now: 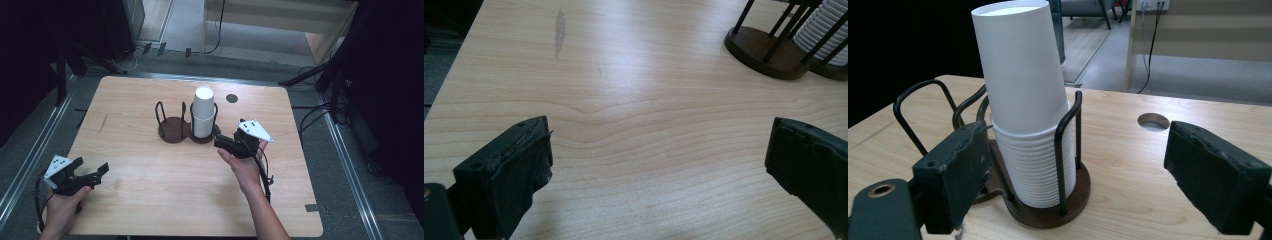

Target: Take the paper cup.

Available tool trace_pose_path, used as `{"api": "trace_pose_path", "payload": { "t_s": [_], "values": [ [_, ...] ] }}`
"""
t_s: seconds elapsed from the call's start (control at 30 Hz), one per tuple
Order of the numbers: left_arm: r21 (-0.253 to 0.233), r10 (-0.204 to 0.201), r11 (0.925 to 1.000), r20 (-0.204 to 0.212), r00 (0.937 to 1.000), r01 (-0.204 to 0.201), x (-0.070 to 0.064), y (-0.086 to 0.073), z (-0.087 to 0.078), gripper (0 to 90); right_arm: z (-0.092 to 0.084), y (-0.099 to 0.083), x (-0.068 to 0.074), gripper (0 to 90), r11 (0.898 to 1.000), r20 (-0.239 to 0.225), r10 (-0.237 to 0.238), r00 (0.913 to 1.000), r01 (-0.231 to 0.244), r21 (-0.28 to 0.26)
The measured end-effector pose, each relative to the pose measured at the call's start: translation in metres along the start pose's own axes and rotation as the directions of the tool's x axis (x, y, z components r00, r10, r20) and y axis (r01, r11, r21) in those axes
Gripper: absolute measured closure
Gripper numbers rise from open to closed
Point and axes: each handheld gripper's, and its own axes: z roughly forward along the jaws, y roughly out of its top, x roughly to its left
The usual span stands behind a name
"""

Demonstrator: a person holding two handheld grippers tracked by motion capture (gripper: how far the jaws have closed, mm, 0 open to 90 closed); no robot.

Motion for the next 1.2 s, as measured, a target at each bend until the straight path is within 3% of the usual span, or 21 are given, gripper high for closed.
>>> {"api": "trace_pose_path", "payload": {
  "t_s": [0.1,1.2],
  "values": [
    [0.003,0.002,1.0,0.004,1.0,-0.002,0.0,0.0,0.0,0.0,0.004,0.001,0.003,12.6,1.0,0.015,-0.01,0.9998,0.01,0.001],
    [0.0,-0.002,1.0,0.01,0.9999,0.002,0.001,0.0,0.0,0.0,0.043,0.008,0.024,13.8,0.999,-0.015,-0.03,0.9994,0.031,0.023]
  ]
}}
